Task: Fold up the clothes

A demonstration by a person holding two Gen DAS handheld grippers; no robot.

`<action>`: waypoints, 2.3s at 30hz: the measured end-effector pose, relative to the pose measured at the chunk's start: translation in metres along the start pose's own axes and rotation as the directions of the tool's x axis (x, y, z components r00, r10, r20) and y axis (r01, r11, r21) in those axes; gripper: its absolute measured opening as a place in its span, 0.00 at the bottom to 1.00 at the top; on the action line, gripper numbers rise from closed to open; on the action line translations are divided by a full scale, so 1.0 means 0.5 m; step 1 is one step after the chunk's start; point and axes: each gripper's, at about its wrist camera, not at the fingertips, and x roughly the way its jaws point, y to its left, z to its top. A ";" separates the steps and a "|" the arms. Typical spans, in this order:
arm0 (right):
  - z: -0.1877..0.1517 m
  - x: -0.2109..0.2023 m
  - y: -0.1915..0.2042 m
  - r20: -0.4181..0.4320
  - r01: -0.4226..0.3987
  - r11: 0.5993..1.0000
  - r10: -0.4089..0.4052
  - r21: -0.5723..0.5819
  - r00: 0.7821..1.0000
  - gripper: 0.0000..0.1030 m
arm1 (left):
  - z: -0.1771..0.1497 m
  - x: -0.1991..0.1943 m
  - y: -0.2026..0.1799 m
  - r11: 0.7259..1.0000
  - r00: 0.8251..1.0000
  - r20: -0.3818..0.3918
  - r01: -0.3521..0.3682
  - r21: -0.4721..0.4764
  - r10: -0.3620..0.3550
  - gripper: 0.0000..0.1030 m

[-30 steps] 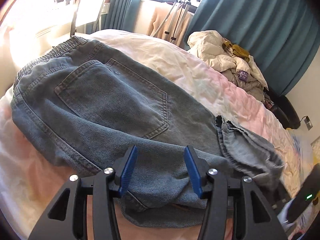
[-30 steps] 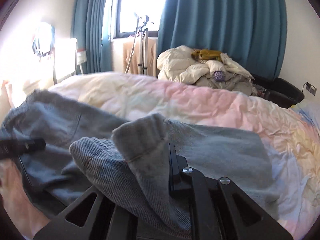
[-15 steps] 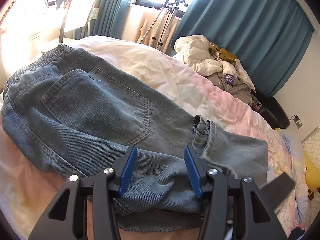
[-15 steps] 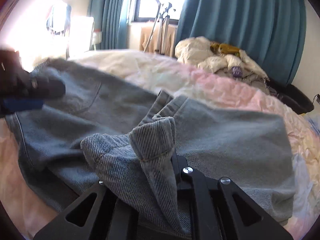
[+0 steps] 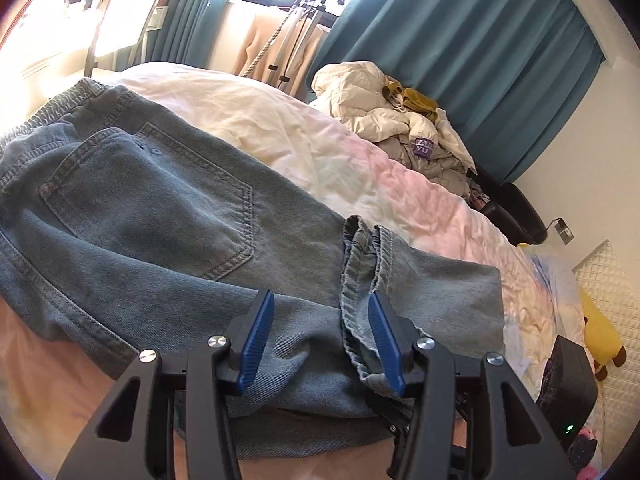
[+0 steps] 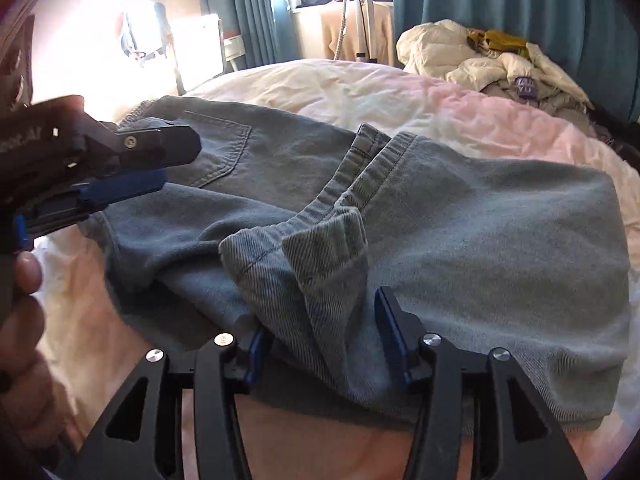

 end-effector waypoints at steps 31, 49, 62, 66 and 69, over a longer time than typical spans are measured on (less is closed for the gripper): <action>-0.095 -0.064 -0.238 0.012 0.045 0.945 -0.052 0.325 0.999 0.54 | -0.118 0.118 -0.166 0.919 0.991 -0.133 0.021 0.394 0.034 0.48; -0.094 -0.095 -0.226 0.025 0.084 0.955 -0.095 0.285 0.995 0.54 | -0.087 0.054 -0.163 0.943 0.998 -0.011 -0.051 0.330 0.058 0.03; -0.087 -0.070 -0.195 0.025 0.104 0.969 -0.112 0.224 0.993 0.54 | -0.115 0.099 -0.137 0.934 0.978 -0.108 -0.134 0.332 0.179 0.04; -0.094 -0.054 -0.210 0.013 0.081 0.965 -0.087 0.250 0.996 0.54 | -0.116 0.100 -0.159 0.918 0.980 -0.086 -0.138 0.373 0.182 0.05; -0.096 -0.086 -0.228 0.055 0.028 0.947 -0.048 0.321 0.997 0.54 | -0.112 0.075 -0.166 0.916 0.987 -0.052 -0.122 0.383 0.153 0.07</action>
